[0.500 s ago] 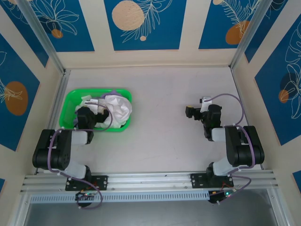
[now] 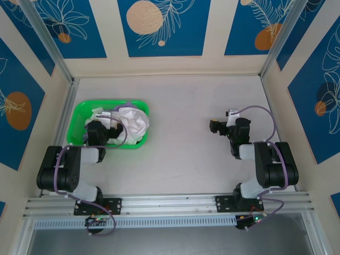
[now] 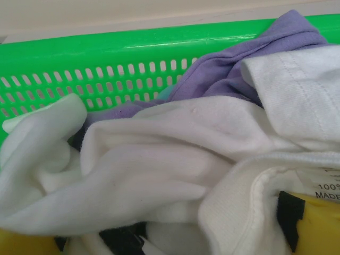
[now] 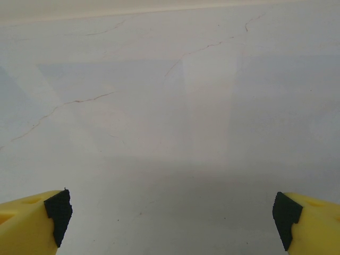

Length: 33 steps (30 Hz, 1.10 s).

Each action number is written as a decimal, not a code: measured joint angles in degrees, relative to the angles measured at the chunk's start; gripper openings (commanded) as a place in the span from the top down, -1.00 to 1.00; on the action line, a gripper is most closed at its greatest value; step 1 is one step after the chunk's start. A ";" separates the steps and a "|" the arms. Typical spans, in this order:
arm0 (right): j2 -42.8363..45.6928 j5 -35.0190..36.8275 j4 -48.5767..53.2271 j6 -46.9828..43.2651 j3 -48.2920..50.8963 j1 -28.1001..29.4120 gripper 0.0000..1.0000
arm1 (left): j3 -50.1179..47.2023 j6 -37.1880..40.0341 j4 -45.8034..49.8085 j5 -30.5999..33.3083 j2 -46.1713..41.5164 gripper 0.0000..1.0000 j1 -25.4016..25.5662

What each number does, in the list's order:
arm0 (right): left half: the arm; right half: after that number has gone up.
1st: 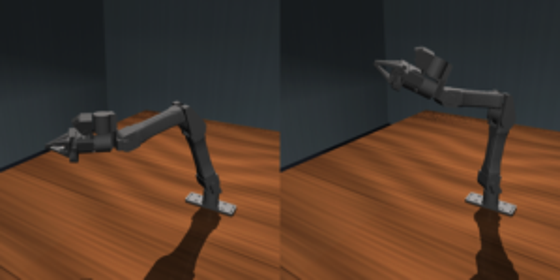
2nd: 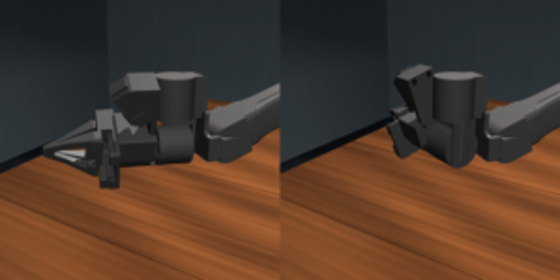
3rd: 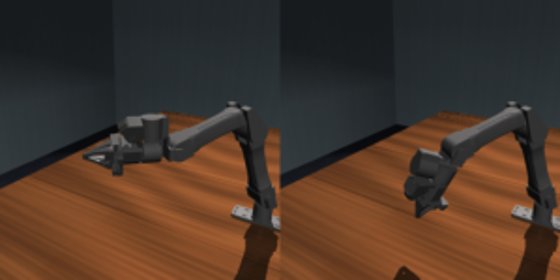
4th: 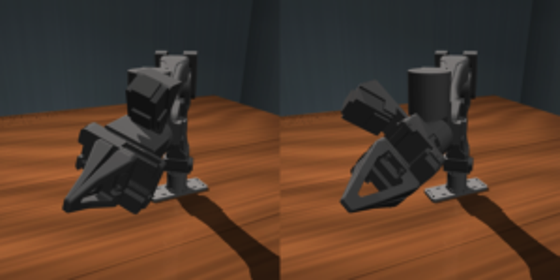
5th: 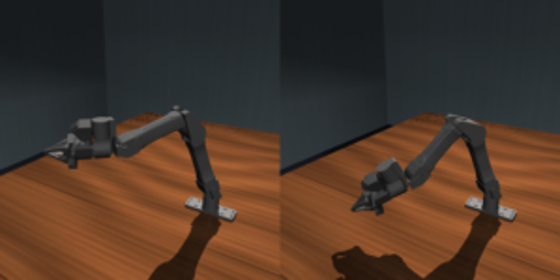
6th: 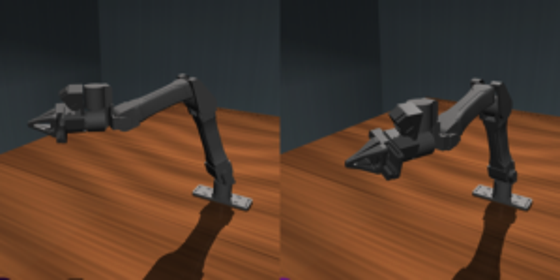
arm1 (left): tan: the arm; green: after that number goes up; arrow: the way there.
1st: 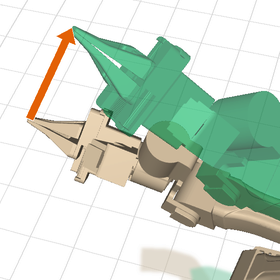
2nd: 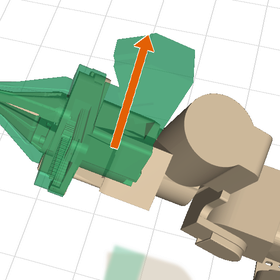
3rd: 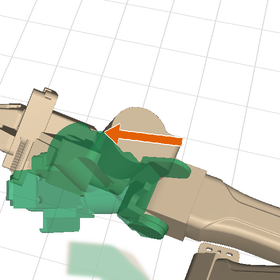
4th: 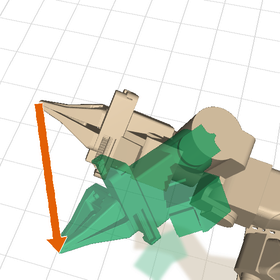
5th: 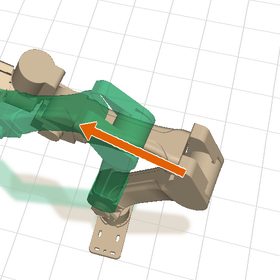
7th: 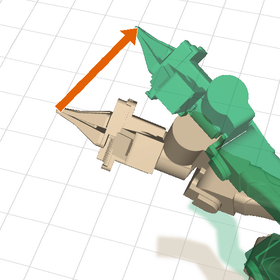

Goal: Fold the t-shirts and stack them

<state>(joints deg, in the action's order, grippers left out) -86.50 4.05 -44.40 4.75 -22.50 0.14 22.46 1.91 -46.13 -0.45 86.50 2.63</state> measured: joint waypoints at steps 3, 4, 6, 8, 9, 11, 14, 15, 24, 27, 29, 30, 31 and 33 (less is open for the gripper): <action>0.00 -0.02 0.00 0.00 0.00 0.00 -0.99 | 0.00 0.00 0.00 0.00 0.00 -1.00 0.00; 0.00 -0.02 0.00 0.00 0.00 -0.02 -0.98 | 0.00 0.00 0.00 -0.02 0.00 -1.00 0.00; 0.00 -0.02 0.00 0.02 0.00 -0.02 -0.99 | 0.00 0.00 0.00 0.00 0.00 -1.00 0.00; 0.00 -0.02 0.00 0.00 0.00 -0.02 -0.99 | 0.00 0.00 0.02 0.00 0.00 -1.00 0.00; 0.00 -0.02 0.00 0.00 0.00 -0.02 -0.99 | 0.00 0.00 0.00 0.00 0.00 -1.00 0.00; 0.00 -0.02 0.00 0.00 0.00 0.00 -0.98 | 0.00 0.00 0.00 0.00 0.00 -1.00 0.00; 0.00 0.02 -0.04 0.00 0.00 0.00 -0.99 | 0.00 0.00 -0.02 0.00 0.00 -1.00 0.00; 0.02 0.26 0.00 0.00 0.00 0.07 -0.99 | 0.00 0.00 0.02 0.00 -0.02 -1.00 0.00; 18.78 6.69 11.04 0.31 -1.38 6.32 -0.99 | 8.98 -4.17 22.51 2.25 -21.35 -1.00 1.86; 25.75 7.80 19.93 6.54 -6.25 7.13 -0.99 | 15.13 -9.20 28.68 1.90 -27.19 -1.00 3.26; 27.98 5.70 25.73 12.02 -11.28 5.44 -0.98 | 19.17 -12.50 32.11 0.61 -28.46 -1.00 3.52; 28.83 3.54 27.34 15.56 -13.11 4.17 -0.98 | 21.29 -14.73 34.12 -0.31 -28.79 -1.00 3.50; 29.53 1.68 27.96 18.36 -13.92 3.15 -0.99 | 22.73 -16.35 35.78 -1.20 -28.92 -1.00 3.52; 30.73 -3.72 28.63 24.72 -14.21 0.74 -0.99 | 26.03 -19.74 40.15 -3.67 -28.74 -1.00 3.52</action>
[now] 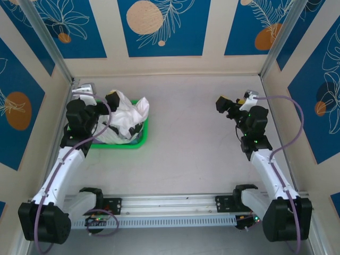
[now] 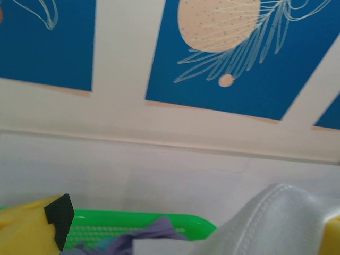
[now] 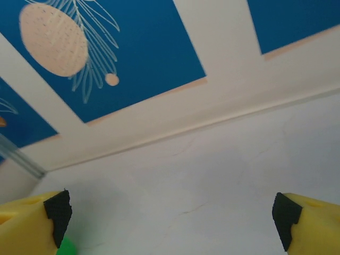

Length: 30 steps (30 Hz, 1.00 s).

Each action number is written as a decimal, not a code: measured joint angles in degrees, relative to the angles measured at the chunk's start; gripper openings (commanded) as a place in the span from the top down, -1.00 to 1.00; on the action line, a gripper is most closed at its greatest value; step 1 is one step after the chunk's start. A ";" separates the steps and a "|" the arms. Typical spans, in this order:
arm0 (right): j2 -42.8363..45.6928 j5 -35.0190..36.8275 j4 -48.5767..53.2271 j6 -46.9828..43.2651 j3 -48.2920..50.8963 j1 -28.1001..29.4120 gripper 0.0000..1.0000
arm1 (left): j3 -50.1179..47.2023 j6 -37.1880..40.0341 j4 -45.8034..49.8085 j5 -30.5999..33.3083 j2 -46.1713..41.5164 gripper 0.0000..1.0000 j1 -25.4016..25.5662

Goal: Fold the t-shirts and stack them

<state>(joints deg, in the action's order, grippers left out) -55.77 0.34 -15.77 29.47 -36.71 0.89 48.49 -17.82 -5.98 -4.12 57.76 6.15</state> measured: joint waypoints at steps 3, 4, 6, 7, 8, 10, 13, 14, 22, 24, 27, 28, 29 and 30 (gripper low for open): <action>-1.88 -5.70 4.81 5.49 -1.86 -0.74 -0.96 | 2.95 -4.04 6.29 0.07 0.66 -1.00 0.00; -3.19 -6.84 7.10 6.16 -3.28 -0.20 -0.93 | 3.21 -5.11 8.11 0.85 0.68 -1.00 0.00; -6.69 -8.20 12.46 6.73 -7.48 2.58 -0.88 | 3.08 -7.48 11.32 2.49 0.26 -1.00 0.00; -7.93 -8.24 14.32 6.82 -9.18 4.44 -0.87 | 2.80 -8.39 12.00 2.93 -0.04 -1.00 0.00; -9.49 -8.15 16.55 6.47 -11.28 7.34 -0.83 | 2.49 -9.46 13.09 3.23 -0.66 -1.00 0.00; -12.66 -8.15 20.02 5.44 -15.52 13.92 -0.78 | 2.51 -10.82 15.13 3.30 -1.53 -1.00 0.00; -20.35 -8.85 24.81 3.06 -24.57 25.27 -0.68 | 4.15 -12.00 19.08 2.71 -1.51 -0.98 0.00; -23.91 -9.09 26.45 2.10 -28.57 29.09 -0.69 | 4.96 -12.33 20.35 2.05 -1.05 -0.98 0.00; -48.74 -10.12 33.79 -2.21 -54.80 44.87 -0.78 | 6.47 -13.70 27.17 -4.44 1.70 -0.94 0.00; -54.60 -10.27 36.41 -3.04 -61.00 45.68 -0.54 | 6.47 -13.77 28.76 -5.29 1.73 -0.94 0.00; -60.70 -11.08 39.21 -2.95 -67.36 45.86 0.11 | 6.47 -13.77 30.58 -6.03 1.73 -0.94 0.00; -61.90 -11.41 39.74 -2.60 -68.35 45.79 0.36 | 6.47 -13.77 30.99 -6.36 1.73 -0.94 0.00; -62.75 -11.82 40.09 -2.32 -68.87 45.62 0.59 | 6.47 -13.77 31.43 -6.73 1.73 -0.94 0.00; -63.34 -12.50 40.41 -1.99 -69.00 45.35 0.81 | 6.49 -13.77 31.98 -7.13 1.73 -0.94 0.00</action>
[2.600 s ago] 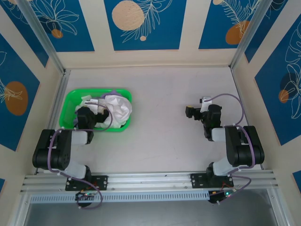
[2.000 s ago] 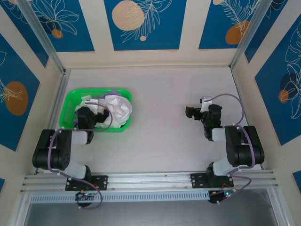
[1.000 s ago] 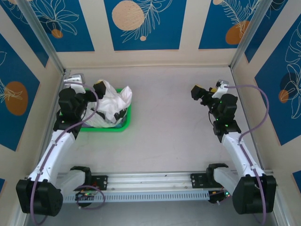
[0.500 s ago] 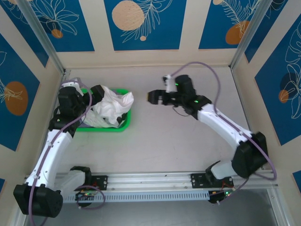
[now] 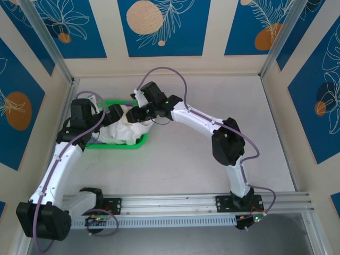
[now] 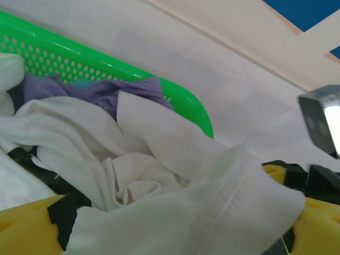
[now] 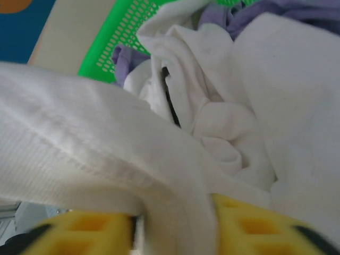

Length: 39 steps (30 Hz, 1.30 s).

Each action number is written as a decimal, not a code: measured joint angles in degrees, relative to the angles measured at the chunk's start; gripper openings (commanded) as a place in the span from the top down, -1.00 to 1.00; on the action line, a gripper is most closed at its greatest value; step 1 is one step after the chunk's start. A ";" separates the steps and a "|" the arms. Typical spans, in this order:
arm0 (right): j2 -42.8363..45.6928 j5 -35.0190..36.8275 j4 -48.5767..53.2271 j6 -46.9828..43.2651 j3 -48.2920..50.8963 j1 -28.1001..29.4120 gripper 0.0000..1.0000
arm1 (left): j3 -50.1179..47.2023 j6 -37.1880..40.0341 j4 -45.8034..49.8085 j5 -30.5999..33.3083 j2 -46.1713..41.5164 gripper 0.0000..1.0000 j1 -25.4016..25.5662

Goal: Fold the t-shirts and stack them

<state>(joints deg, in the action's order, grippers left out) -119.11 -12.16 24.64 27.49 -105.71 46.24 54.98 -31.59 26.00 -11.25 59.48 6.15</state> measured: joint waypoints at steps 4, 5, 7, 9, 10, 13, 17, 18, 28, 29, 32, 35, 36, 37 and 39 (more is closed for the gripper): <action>-0.04 -2.67 0.26 2.27 -0.24 -1.97 1.00 | 0.24 0.15 2.47 -0.48 -0.20 -0.95 0.00; -0.02 -3.23 0.31 2.75 -0.81 -2.78 1.00 | 0.24 0.24 3.13 -0.24 -0.63 -0.96 0.00; -0.02 -4.04 0.70 3.30 -2.38 -4.13 1.00 | 0.13 0.63 4.15 0.85 -2.51 -0.98 0.04; -0.02 -4.68 1.95 3.65 -5.55 -5.42 1.00 | 0.02 0.96 5.25 2.49 -5.73 -1.00 0.04; 0.07 -4.83 2.38 3.85 -6.99 -5.90 1.00 | -0.02 1.27 5.60 3.21 -7.23 -1.00 0.04; 0.68 -4.76 4.02 4.02 -12.85 -7.26 1.00 | -0.11 2.19 6.69 5.18 -10.78 -1.00 0.04; 2.36 -4.33 7.39 4.02 -21.29 -8.33 1.00 | -0.33 3.65 7.87 6.25 -11.56 -1.00 0.04; 3.04 -4.04 8.35 3.98 -23.06 -8.50 1.00 | -0.35 3.96 8.09 6.19 -11.04 -1.00 0.04; 23.98 11.61 14.47 -3.58 -26.93 -8.76 1.00 | -2.49 5.09 7.41 1.79 -3.85 -0.94 2.71; 27.08 14.03 14.49 -4.96 -26.10 -8.76 1.00 | -2.54 5.03 7.23 1.88 -3.34 -0.94 3.78; 34.73 19.87 13.97 -8.15 -22.49 -8.74 1.00 | -2.56 4.96 6.05 3.43 -1.51 -0.93 8.37; 42.60 25.42 11.69 -10.78 -15.02 -8.09 1.00 | -2.47 4.98 5.27 6.64 2.01 -0.92 13.94; 44.76 27.15 11.04 -11.65 -12.70 -7.56 1.00 | -2.36 4.98 5.03 7.80 3.50 -0.91 15.65; 46.73 28.72 10.75 -12.52 -10.75 -6.99 1.00 | -2.19 4.98 4.83 9.03 5.11 -0.92 17.11; 48.76 31.08 10.99 -14.10 -9.73 -6.32 1.00 | -1.73 5.01 4.68 10.97 7.98 -0.91 19.02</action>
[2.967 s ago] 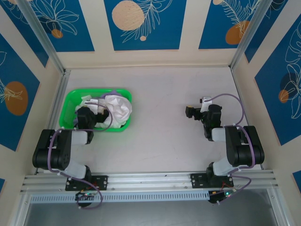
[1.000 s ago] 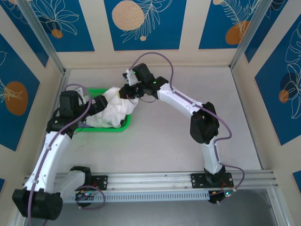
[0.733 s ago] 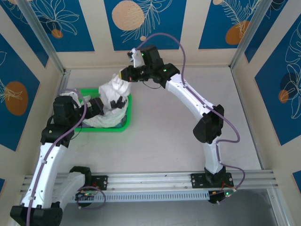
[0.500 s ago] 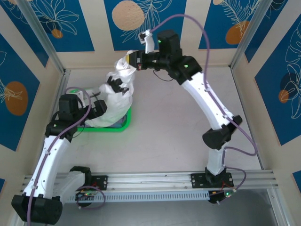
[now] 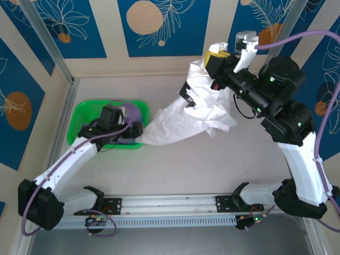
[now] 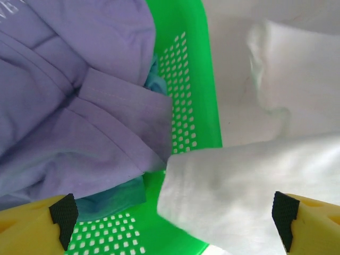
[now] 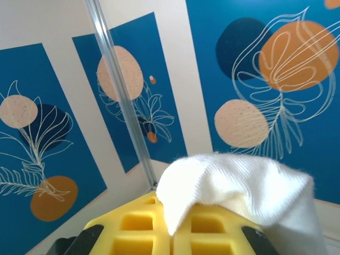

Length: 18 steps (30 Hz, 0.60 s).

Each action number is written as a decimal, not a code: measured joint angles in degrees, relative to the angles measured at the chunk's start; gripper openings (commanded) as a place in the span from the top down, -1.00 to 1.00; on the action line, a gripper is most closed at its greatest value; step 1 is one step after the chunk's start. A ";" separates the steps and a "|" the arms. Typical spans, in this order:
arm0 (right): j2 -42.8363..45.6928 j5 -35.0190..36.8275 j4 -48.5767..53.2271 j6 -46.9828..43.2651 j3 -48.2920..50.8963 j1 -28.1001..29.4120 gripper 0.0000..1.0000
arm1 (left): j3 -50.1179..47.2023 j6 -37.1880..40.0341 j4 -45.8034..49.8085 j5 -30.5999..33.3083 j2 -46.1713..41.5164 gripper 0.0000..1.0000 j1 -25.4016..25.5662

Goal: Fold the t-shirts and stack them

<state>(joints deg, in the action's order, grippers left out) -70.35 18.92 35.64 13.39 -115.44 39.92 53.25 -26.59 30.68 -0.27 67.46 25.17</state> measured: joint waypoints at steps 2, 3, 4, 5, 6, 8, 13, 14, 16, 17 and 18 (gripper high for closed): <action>0.44 2.69 0.46 -1.77 -1.01 0.28 1.00 | 1.09 0.15 0.15 1.75 2.93 -0.91 1.25; 0.52 3.91 0.37 -2.45 -1.22 0.37 1.00 | 2.05 0.20 0.24 2.51 4.42 -0.91 1.68; 0.72 5.38 0.39 -3.15 -1.09 0.35 1.00 | 3.28 0.44 0.20 3.28 6.12 -0.91 2.08; 1.05 6.73 0.20 -3.67 -0.31 0.35 1.00 | 4.68 0.85 0.22 3.78 7.91 -0.90 2.43; 1.62 7.80 -0.22 -3.96 1.05 0.35 1.00 | 6.05 1.33 0.22 3.87 9.62 -0.86 2.69; 3.34 9.66 -0.24 -4.09 5.38 0.17 1.00 | 10.19 2.40 0.66 3.89 14.29 -0.79 3.23; 7.21 8.50 -1.97 -0.96 21.97 -4.00 1.00 | 21.00 6.03 2.34 5.07 27.08 -0.53 5.05; 7.32 7.43 -2.12 0.37 25.57 -5.38 1.00 | 23.10 6.88 3.30 5.62 29.77 -0.46 5.38; 6.86 4.79 -2.97 3.32 32.33 -7.93 1.00 | 26.56 8.33 4.92 6.86 34.64 -0.34 5.79; 6.29 3.30 -3.61 4.81 35.95 -9.11 1.00 | 27.71 9.05 5.49 7.45 36.76 -0.21 5.88; 5.90 2.03 -4.22 6.10 38.91 -9.90 1.00 | 28.46 9.73 6.29 8.28 38.42 -0.13 5.95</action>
<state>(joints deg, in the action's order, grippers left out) -64.45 20.95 31.42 19.49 -76.53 30.02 81.71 -16.86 36.97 8.01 105.89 31.11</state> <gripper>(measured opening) 0.079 0.643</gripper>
